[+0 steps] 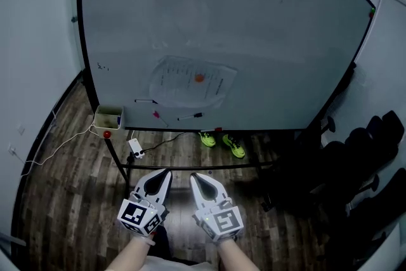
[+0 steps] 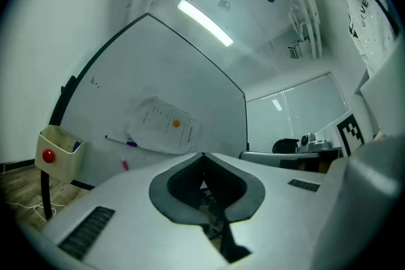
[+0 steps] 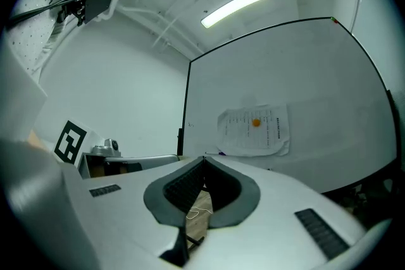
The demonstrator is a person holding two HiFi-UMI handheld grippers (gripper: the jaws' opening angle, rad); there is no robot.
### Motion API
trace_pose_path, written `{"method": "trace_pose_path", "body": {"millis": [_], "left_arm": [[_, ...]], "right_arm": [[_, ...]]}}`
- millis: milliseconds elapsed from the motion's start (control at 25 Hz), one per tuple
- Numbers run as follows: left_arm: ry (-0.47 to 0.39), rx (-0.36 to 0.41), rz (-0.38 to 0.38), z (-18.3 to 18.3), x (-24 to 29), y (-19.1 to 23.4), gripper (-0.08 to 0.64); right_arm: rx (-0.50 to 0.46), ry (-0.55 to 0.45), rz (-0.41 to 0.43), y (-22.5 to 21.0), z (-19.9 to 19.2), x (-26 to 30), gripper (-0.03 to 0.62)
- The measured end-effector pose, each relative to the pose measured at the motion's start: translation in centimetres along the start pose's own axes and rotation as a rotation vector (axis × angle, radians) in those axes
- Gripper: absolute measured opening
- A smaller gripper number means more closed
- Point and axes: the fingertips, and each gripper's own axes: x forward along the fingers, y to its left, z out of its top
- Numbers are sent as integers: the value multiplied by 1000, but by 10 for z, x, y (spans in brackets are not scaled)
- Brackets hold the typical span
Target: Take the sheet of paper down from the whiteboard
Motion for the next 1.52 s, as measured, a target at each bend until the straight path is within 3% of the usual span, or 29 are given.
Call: {"method": "trace_pose_path", "body": {"millis": [160,600,840,1240,1360,1520], "left_arm": [[-5,4,-2,-1,18,22,15],[-28,20,13,11,74,105,17],[-34,15,24,15,96,144,17],[-33,10,37,18,121,187,18],[-36,3,32,19,127,197,19],[-29,-1,18,18,137,207,74]], "right_arm": [[-2,-33,-6,-13,2,28,18],[2,18,-14,-43,-2,121,20],[2,-12,15,-53,-12,161,20],[-3,37,0,-66,-24,200,20],[-2,8,0,-69,-23,209,20],[-11,8,-17,-76,-22,218,20]]}}
